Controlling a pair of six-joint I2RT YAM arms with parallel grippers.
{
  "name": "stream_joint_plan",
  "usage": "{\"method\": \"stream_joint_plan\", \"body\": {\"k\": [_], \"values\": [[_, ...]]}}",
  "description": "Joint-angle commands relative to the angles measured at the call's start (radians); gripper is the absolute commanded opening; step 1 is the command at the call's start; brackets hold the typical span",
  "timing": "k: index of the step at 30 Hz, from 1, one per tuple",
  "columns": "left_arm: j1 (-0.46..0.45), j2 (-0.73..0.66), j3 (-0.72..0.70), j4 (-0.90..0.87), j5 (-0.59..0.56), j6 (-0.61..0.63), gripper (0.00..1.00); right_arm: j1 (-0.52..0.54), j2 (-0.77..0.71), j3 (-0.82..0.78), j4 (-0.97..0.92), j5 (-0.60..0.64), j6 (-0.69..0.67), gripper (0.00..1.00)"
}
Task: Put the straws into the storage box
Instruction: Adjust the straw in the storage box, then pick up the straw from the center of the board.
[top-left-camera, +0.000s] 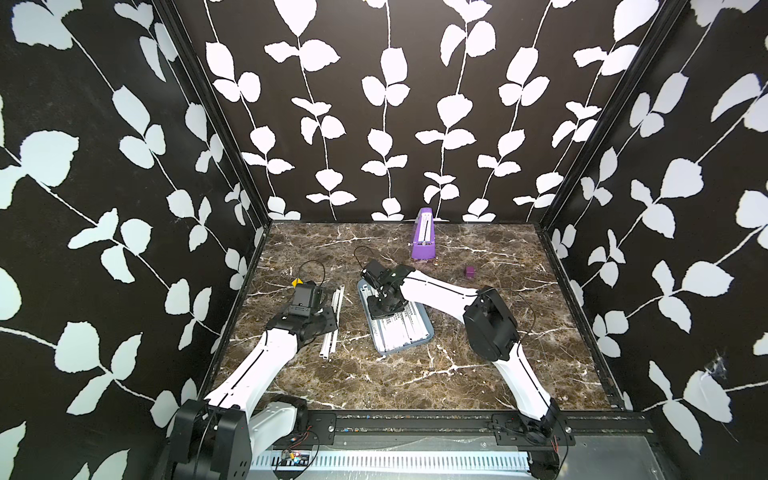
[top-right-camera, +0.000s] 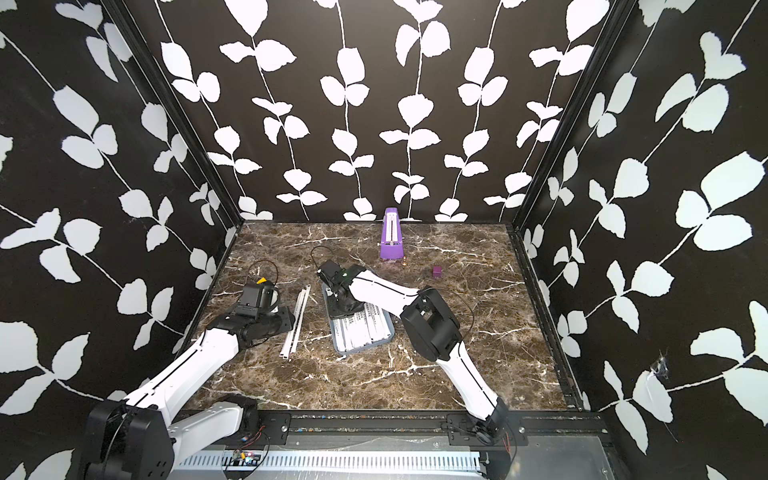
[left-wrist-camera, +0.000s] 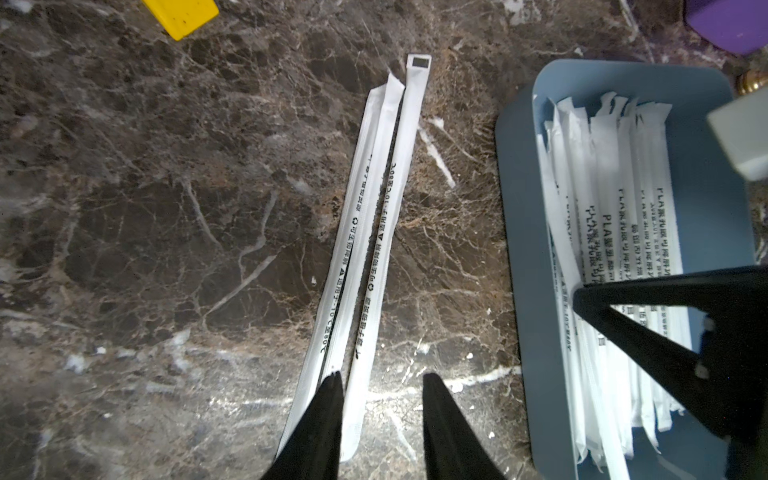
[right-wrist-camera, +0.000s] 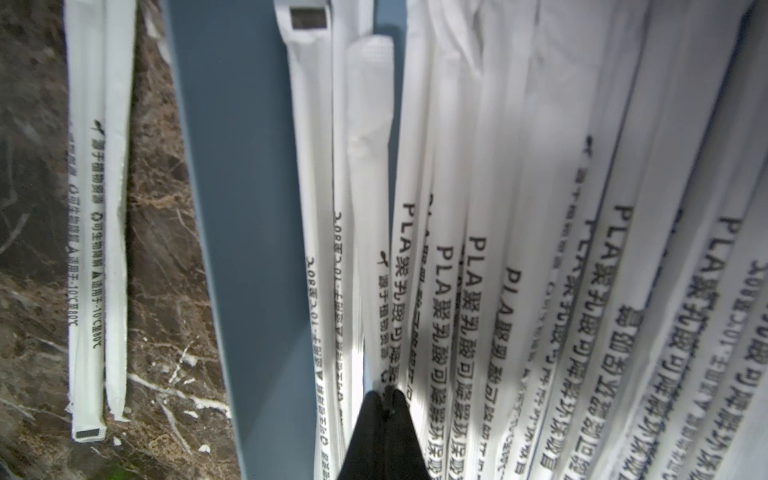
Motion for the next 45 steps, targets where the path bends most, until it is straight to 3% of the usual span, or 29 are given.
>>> {"method": "stream_joint_plan", "body": {"k": [1, 10, 15, 23, 32, 38, 45], "values": [[0.004, 0.013, -0.002, -0.012, 0.002, 0.026, 0.36, -0.004, -0.001, 0.036, 0.033, -0.005, -0.005, 0.03], [0.005, 0.077, 0.038, -0.026, -0.016, 0.058, 0.36, -0.004, 0.043, 0.025, 0.062, 0.000, -0.006, 0.09], [0.005, 0.091, 0.050, -0.031, -0.020, 0.056, 0.36, -0.002, -0.004, 0.036, 0.053, 0.012, -0.014, 0.19], [0.001, 0.117, 0.098, -0.107, -0.025, 0.086, 0.37, -0.009, -0.105, 0.056, 0.036, 0.012, -0.024, 0.25], [-0.092, 0.280, 0.192, -0.154, -0.051, 0.141, 0.33, -0.021, -0.253, -0.149, 0.101, 0.017, -0.024, 0.21], [-0.100, 0.411, 0.256, -0.166, -0.126, 0.161, 0.28, -0.043, -0.349, -0.315, 0.161, 0.010, 0.001, 0.20], [-0.108, 0.475, 0.290, -0.165, -0.156, 0.168, 0.26, -0.056, -0.387, -0.393, 0.186, 0.001, 0.004, 0.20]]}}
